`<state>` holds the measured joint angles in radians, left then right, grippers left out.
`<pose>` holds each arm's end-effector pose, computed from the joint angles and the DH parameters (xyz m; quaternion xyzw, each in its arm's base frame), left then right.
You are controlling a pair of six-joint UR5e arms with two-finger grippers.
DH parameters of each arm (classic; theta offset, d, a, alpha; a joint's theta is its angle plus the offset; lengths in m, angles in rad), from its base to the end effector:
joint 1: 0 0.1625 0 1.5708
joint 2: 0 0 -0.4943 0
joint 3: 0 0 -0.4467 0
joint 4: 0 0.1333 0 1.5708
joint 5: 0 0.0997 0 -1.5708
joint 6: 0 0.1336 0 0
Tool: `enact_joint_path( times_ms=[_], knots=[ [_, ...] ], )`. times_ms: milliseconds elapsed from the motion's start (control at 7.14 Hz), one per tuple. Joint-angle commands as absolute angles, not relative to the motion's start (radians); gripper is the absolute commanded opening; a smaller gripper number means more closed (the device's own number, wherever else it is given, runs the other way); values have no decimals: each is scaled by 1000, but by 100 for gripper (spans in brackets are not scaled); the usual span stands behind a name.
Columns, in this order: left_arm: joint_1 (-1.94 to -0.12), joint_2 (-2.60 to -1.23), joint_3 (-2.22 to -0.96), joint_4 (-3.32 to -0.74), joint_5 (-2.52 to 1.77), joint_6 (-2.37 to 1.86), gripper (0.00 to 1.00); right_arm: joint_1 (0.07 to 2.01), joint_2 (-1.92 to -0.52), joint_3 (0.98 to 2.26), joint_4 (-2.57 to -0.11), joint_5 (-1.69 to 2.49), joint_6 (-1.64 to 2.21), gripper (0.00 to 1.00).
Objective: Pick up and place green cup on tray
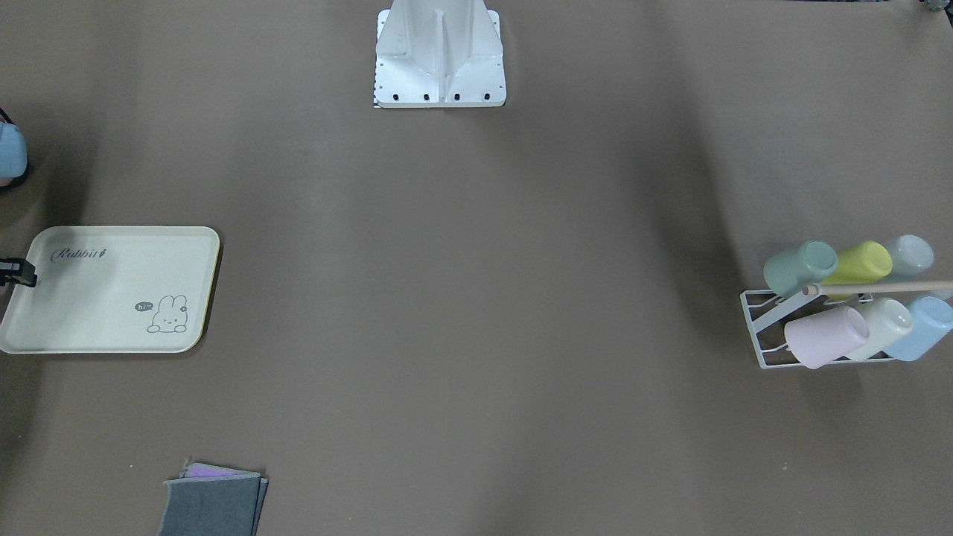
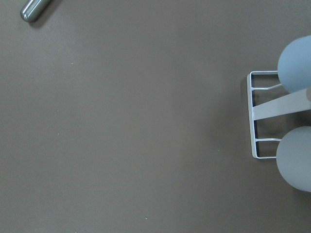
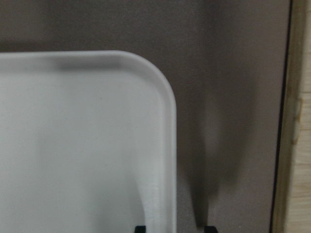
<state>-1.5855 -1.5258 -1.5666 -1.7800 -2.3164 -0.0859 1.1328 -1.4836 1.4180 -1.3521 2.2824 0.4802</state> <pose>-0.0506 -0.5373 0.7593 0.0615 0.3655 -0.0176 0.9286 -0.2139 -0.5654 0.7690 -0.0897 -0.3431 -0.0069 0.9350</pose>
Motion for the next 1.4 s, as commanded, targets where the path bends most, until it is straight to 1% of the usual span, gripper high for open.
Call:
enact_joint_path(
  times_ms=[0, 280, 420, 561, 701, 841, 981, 1121, 1261],
  knots=[
    [-1586, -1526, -1575, -1779, -2316, -87, 98, 1134, -1489, 1419, -1351, 2283, 480, 39],
    [-1575, -1525, -1643, -1770, -2316, -87, 98, 1134, -1497, 1419, -1351, 2283, 479, 35],
    [-1560, -1526, -1701, -1697, -2324, -87, 98, 1134, -1502, 1417, -1351, 2283, 479, 34],
    [-1533, -1537, -1817, -1533, -2315, -89, 98, 1134, -1503, 1417, -1350, 2283, 479, 33],
    [-1493, -1543, -1900, -1461, -2297, -89, 98, 1134, -1503, 1417, -1350, 2283, 479, 31],
    [-1477, -1542, -1952, -1457, -2292, -89, 98, 1134, -1503, 1416, -1348, 2284, 476, 25],
    [-1454, -1537, -2000, -1456, -2292, -89, 98, 1134, -1503, 1416, -1348, 2284, 474, 10],
    [-1436, -1537, -2025, -1444, -2292, -87, 98, 1134, -1502, 1417, -1348, 2286, 474, 0],
    [-1402, -1543, -2073, -1431, -2292, -87, 98, 1135, -1502, 1422, -1348, 2287, 474, 0]
  ],
)
